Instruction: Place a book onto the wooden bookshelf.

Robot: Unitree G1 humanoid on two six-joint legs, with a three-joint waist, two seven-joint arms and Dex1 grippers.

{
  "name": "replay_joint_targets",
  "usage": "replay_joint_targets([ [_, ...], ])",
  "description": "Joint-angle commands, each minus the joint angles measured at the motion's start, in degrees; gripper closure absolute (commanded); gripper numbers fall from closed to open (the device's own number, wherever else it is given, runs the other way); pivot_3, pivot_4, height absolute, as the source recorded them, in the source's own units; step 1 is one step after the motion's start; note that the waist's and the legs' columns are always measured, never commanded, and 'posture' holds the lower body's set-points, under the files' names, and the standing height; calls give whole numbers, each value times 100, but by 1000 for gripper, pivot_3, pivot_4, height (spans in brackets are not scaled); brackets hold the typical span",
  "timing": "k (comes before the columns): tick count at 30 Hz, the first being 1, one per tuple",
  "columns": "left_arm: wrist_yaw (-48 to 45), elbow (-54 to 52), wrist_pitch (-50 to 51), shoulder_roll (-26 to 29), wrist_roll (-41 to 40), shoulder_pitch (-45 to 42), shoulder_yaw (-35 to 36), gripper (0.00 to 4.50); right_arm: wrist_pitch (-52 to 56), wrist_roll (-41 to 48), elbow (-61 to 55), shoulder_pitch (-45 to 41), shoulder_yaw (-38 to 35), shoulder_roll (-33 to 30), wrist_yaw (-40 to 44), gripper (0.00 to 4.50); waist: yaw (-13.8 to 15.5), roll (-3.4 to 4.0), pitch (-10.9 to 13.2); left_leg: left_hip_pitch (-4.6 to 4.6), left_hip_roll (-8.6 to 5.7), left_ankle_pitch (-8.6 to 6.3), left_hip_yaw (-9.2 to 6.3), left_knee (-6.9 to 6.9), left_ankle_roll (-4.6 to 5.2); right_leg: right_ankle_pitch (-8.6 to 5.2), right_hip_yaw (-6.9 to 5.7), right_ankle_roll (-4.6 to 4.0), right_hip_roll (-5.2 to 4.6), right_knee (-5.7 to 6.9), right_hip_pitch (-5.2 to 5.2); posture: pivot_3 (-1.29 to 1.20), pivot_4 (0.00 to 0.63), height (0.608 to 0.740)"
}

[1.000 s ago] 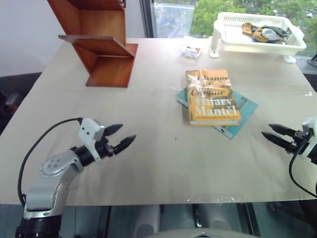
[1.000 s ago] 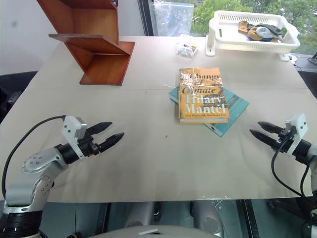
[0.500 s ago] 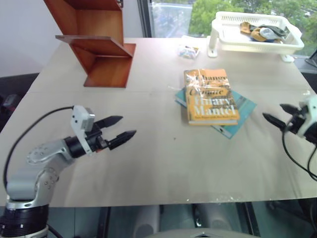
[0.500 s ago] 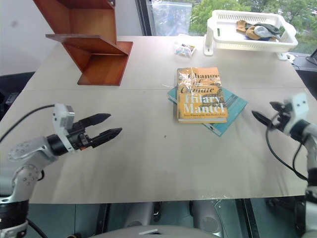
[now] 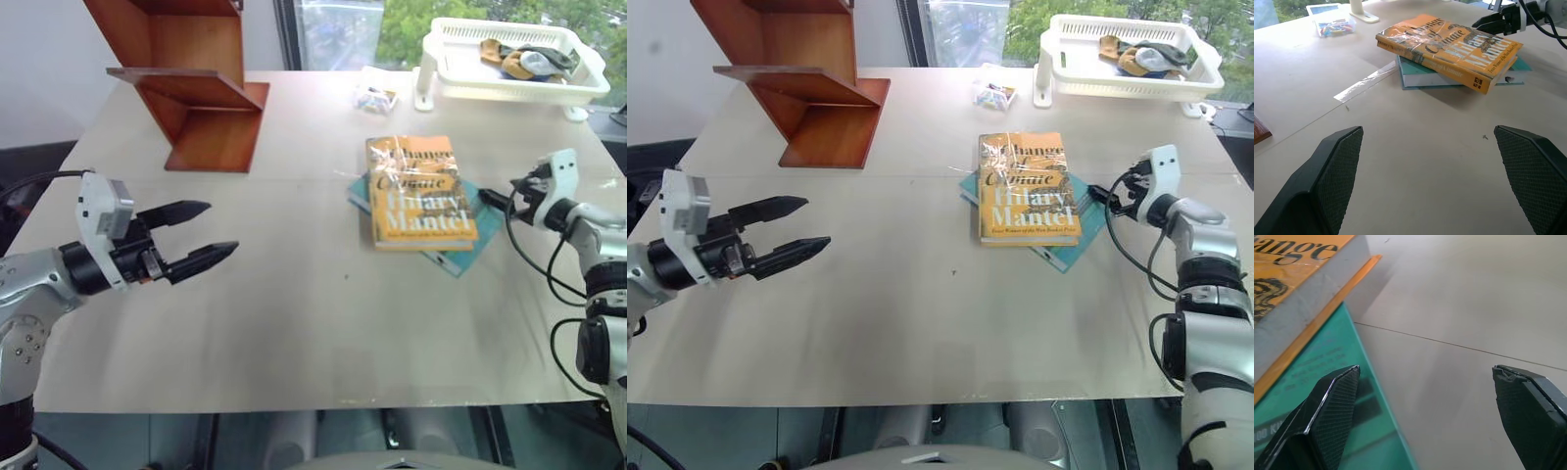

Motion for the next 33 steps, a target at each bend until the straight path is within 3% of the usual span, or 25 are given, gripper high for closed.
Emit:
replay_joint_targets([
  [1, 60, -340, 7, -14, -95, 181, 290, 0, 56, -138, 294, -30, 212, 116, 455, 65, -12, -2, -1, 1, 0, 0, 1, 0, 0, 0, 0, 0, -1, 0, 1, 0, 150, 740],
  [9, 304, -567, 32, -125, -94, 413, 432, 0, 36, 65, -109, 228, 305, 423, 1667, 65, -33, -5, -3, 7, 5, 0, 0, 0, 0, 1, 0, -1, 3, 7, 2, 0, 150, 740],
  [16, 261, -452, -16, -40, -13, 395, 384, 0, 110, 228, -892, 687, 420, 679, 2094, 65, -39, -7, -5, 6, 6, 0, -4, 0, 0, 1, -4, -1, 3, 6, 2, 0, 150, 740],
  [26, 175, -371, -18, -19, 45, 296, 269, 0, 1137, 536, -3199, 1737, 761, 743, 1929, 65, -23, -8, -5, 5, 6, 0, -8, -1, 0, 1, -7, -1, 2, 6, 2, 0, 150, 740],
  [33, 101, -302, -51, 38, 112, 170, 169, 0, 1587, 809, -3840, 1788, 497, 516, 1555, 65, 0, -7, -4, 4, 4, 0, -7, 0, -1, 1, -7, -1, 1, 8, 0, 0, 150, 740],
])
